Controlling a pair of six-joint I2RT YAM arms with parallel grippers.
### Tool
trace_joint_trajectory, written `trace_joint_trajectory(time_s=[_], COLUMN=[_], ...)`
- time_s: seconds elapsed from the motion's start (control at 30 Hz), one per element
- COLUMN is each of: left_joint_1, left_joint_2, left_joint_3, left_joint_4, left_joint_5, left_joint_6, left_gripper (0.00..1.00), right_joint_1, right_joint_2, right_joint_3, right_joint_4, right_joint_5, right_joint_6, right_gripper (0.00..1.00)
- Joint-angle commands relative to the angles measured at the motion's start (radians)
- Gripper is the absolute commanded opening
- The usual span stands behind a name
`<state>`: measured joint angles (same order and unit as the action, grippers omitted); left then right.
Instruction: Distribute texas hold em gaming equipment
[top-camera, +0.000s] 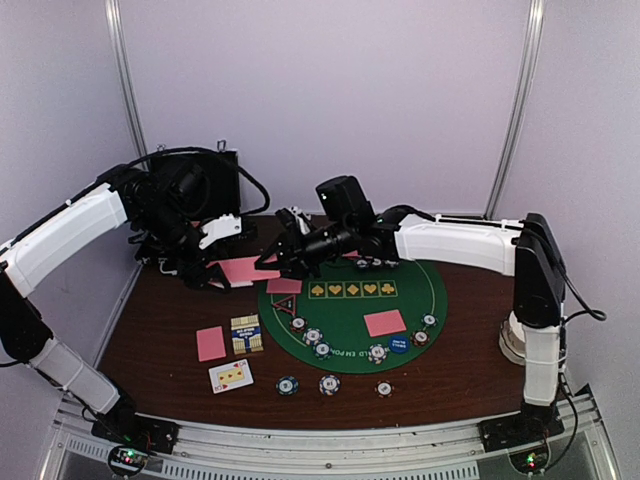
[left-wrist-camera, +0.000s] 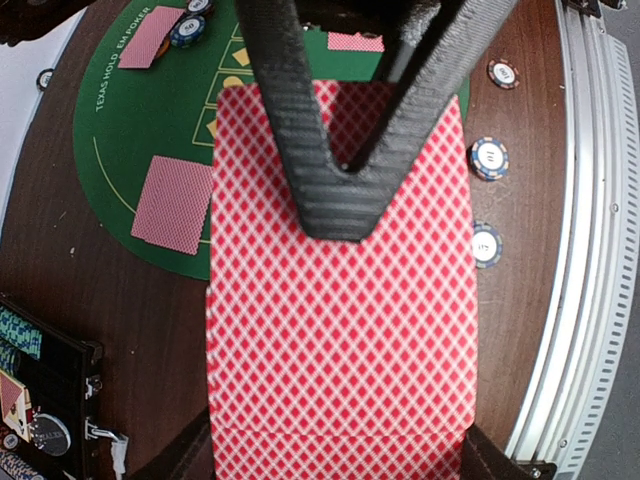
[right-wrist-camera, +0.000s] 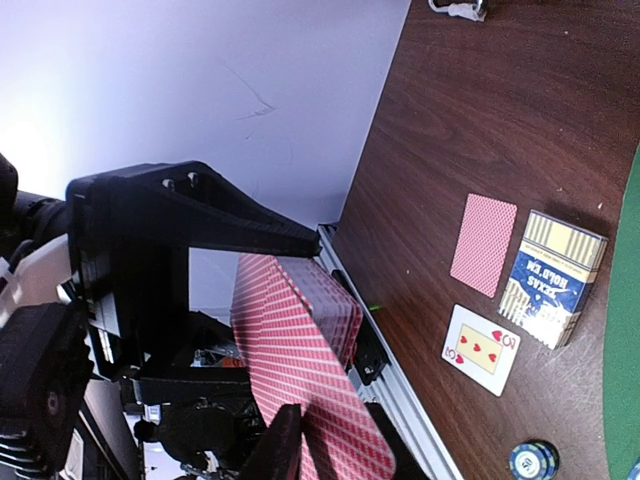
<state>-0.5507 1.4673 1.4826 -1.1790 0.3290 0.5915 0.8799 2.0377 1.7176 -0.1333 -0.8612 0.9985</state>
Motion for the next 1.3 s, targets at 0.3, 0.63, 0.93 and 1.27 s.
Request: trace_joint_trajectory(time_s=[0.3, 0.63, 0.93, 1.27], left_joint_1=[0.003, 0.003, 0.003, 0.004], left_joint_2=[-0.004, -0.004, 0.001, 0.009], left_joint_3=[0.044, 0.047, 0.048, 0.053], left_joint_4=[0.029, 0.021, 0.021, 0.021], left_joint_5=[0.004, 0.003, 0.010, 0.011], left_joint_6=[-0.006, -0.001, -0.002, 0.001], left_gripper=[0.00, 0.00, 0.00, 0.00], right_joint_1=[-0.053, -0.179, -0.339, -0.405], right_joint_2=[-0.135, -0.303, -0.358, -0.290], right_joint_3=[-0.089, -0.357, -0.626, -0.708], right_joint_4=[0.029, -0.028, -0.260, -0.247], right_joint_5=[-0.031, -0.046, 0.028, 0.109], right_joint_6=[0.039, -0.022, -0.261, -0.341], right_gripper=[0.00, 0.00, 0.00, 0.00])
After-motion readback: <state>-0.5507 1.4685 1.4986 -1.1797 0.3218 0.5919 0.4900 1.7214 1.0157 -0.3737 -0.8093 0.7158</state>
